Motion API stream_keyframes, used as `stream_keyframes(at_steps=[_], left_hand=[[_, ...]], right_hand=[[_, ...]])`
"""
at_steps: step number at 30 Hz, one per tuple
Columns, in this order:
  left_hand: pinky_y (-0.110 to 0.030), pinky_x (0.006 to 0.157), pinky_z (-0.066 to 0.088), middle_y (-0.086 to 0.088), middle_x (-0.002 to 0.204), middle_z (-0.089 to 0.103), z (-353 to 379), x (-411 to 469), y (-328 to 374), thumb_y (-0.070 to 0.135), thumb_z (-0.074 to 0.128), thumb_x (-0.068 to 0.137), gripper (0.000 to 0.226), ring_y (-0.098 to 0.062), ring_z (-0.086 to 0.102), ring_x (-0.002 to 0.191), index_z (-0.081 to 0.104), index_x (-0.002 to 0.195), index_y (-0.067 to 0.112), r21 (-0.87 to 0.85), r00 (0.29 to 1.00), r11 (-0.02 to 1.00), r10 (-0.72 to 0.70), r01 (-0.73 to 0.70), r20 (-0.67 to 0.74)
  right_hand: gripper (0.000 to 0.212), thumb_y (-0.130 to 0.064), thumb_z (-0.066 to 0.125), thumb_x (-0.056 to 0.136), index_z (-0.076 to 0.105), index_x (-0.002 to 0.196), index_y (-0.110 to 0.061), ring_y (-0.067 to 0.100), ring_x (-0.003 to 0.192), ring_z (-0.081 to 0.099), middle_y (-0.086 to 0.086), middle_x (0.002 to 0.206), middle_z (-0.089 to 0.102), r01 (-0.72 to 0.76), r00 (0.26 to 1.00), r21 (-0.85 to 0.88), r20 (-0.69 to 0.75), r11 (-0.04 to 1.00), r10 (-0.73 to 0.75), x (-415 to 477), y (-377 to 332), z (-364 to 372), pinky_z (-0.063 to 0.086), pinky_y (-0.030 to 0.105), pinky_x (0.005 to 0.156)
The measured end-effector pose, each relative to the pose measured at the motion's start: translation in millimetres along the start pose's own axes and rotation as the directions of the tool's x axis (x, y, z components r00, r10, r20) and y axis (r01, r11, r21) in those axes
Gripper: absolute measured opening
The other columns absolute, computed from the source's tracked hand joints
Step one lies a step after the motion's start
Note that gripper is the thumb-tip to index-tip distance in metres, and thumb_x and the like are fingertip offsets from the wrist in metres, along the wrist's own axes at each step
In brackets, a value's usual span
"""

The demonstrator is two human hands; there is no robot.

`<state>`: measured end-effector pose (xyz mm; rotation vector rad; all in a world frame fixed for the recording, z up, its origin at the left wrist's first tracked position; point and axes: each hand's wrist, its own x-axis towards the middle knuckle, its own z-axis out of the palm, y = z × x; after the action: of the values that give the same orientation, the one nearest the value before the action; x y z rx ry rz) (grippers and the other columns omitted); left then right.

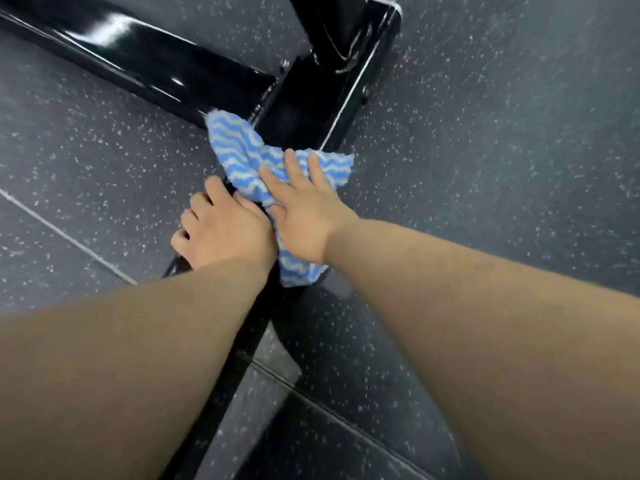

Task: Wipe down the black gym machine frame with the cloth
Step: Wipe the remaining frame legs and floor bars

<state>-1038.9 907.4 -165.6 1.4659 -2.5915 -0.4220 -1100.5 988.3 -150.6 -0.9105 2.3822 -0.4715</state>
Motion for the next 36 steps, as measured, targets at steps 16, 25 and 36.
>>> stream_keyframes(at_steps=[16, 25, 36], left_hand=[[-0.046, 0.103, 0.027, 0.001, 0.144, 0.043, 2.6, 0.4, -5.9, 0.026, 0.04, 0.097, 0.034, -0.028, 0.037, 0.128, 0.049, 0.129, 0.017, -0.039, 0.996, 0.996, 0.072, -0.074, -0.048], [-0.047, 0.099, 0.034, -0.014, 0.125, 0.051, -2.7, -1.9, -1.9, 0.025, 0.04, 0.099, 0.037, -0.036, 0.042, 0.113, 0.057, 0.13, 0.012, 0.024, 0.994, 0.998, 0.067, -0.065, -0.087], [-0.052, 0.095, 0.035, -0.021, 0.12, 0.049, 3.8, -5.2, -2.5, 0.018, 0.043, 0.099, 0.033, -0.042, 0.04, 0.109, 0.056, 0.128, 0.009, 0.052, 0.993, 0.996, 0.083, -0.079, -0.089]], right_hand=[[0.062, -0.026, 0.035, 0.095, 0.014, 0.152, -0.014, 0.018, 0.147, 0.008, 0.004, 0.16, 0.012, 0.157, 0.945, -0.274, -0.236, 0.949, -0.225, 70.4, 11.2, -9.8, 0.004, 0.043, 0.12], [0.059, -0.03, 0.024, 0.101, 0.005, 0.154, -0.014, 0.017, 0.148, 0.004, 0.0, 0.162, 0.006, 0.034, 0.965, -0.343, -0.233, 0.939, -0.121, 103.0, 68.3, -71.2, 0.009, 0.038, 0.119], [0.054, -0.037, 0.019, 0.103, 0.006, 0.154, -0.025, 0.012, 0.148, -0.006, -0.005, 0.162, -0.002, 0.367, 0.909, -0.374, -0.051, 0.852, -0.414, 79.5, 65.3, -47.8, 0.0, 0.042, 0.119]])
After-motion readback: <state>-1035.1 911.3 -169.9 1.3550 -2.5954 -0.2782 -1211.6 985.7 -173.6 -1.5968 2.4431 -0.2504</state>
